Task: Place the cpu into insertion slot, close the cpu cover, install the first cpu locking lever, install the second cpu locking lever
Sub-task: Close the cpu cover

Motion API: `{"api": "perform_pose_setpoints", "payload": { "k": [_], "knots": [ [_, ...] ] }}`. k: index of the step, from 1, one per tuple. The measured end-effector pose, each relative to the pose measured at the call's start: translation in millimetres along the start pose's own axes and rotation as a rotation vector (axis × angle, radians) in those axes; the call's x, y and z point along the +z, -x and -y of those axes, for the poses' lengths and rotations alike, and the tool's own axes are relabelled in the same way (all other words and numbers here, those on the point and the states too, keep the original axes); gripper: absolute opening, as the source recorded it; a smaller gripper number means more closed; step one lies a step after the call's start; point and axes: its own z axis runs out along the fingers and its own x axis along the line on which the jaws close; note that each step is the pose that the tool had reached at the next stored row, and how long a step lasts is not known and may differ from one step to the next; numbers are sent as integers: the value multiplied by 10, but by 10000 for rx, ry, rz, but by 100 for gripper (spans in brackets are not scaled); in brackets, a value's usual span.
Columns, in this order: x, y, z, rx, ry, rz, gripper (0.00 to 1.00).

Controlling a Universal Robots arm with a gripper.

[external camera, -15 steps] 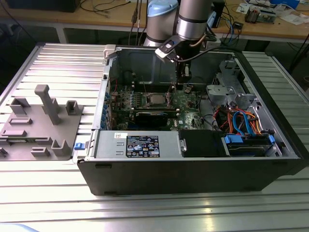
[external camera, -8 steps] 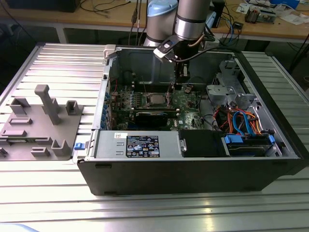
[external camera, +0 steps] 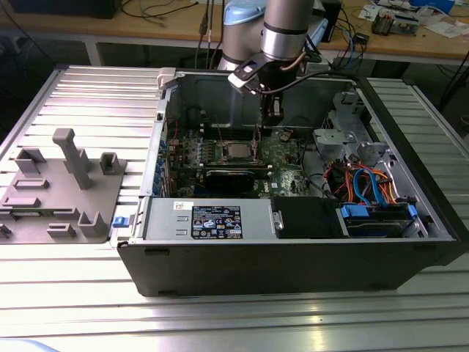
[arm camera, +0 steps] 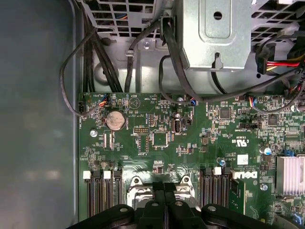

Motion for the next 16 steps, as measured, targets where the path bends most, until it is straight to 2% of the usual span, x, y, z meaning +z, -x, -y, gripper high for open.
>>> {"api": "perform_pose_setpoints", "payload": {
  "k": [6, 16],
  "knots": [
    [0, 0, 52, 0, 0, 0, 11],
    [9, 0, 195, 0, 0, 1, 11]
  ]
}}
